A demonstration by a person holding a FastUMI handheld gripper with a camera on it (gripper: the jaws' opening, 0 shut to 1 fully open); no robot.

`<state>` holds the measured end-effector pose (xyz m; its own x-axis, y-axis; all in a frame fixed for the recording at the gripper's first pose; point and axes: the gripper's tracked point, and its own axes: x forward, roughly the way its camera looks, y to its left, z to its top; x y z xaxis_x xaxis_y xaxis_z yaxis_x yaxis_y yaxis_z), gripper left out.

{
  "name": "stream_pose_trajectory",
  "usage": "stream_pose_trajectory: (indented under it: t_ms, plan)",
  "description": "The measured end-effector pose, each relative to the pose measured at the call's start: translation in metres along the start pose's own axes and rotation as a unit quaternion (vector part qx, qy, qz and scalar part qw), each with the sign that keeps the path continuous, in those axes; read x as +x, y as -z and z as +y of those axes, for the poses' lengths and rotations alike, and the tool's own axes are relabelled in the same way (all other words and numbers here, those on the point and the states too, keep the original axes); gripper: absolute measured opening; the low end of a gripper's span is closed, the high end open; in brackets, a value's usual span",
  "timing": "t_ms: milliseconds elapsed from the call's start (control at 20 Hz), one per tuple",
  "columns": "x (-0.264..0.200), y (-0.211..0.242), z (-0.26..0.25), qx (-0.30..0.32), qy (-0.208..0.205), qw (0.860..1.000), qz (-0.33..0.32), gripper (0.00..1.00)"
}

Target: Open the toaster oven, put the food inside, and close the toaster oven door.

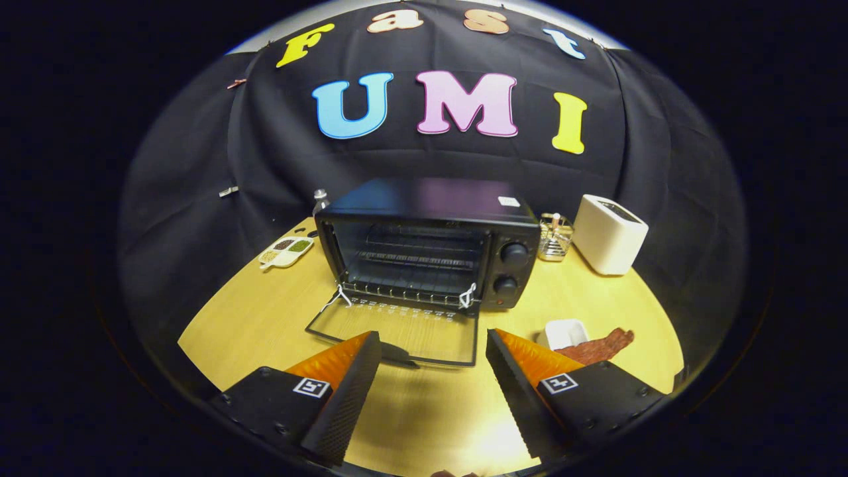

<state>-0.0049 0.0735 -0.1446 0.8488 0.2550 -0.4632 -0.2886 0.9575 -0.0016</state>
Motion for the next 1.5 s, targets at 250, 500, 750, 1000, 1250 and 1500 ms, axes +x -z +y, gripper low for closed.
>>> stream_pose_trajectory:
  t_ms: [250, 500, 750, 1000, 1250, 1500]
  plan:
    - [-0.026, -0.04, -0.047, 0.006, 0.01, 0.999, -0.033, 0.99]
    - [-0.025, -0.041, -0.098, 0.039, -0.003, 0.999, -0.018, 0.99]
    - [-0.015, -0.034, -0.16, 0.063, -0.015, 0.998, 0.003, 0.99]
    - [0.004, -0.006, -0.212, 0.086, -0.04, 0.995, 0.041, 0.99]
    - [0.029, 0.035, -0.239, 0.112, -0.072, 0.987, 0.094, 0.99]
    - [0.05, 0.072, -0.24, 0.177, -0.105, 0.965, 0.16, 0.97]
